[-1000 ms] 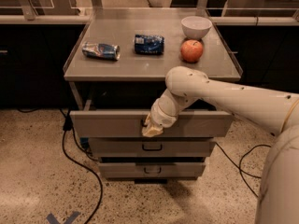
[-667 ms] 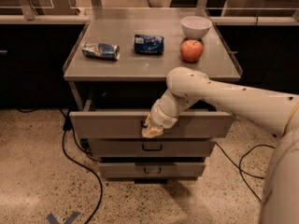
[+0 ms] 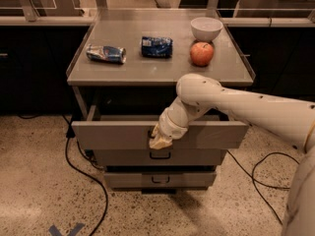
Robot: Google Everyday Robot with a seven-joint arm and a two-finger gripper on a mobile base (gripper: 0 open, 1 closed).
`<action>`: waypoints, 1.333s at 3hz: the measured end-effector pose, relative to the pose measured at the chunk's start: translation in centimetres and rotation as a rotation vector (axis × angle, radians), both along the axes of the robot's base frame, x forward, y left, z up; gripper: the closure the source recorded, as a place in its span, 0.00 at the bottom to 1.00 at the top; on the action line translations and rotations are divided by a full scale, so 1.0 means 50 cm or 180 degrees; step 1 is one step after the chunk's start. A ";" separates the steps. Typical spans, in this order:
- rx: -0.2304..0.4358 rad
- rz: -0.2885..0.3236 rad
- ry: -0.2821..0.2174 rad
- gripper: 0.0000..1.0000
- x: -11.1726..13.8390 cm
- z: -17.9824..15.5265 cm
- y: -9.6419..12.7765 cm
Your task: Open top drawer
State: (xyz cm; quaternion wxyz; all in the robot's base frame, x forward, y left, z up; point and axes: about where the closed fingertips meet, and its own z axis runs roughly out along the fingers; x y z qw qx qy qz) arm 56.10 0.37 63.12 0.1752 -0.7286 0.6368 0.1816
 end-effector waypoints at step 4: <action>-0.0020 -0.0024 0.0036 1.00 -0.032 0.007 -0.004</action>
Offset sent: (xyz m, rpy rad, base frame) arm -0.1257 -0.0151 0.0454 -0.0225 0.1331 -0.0442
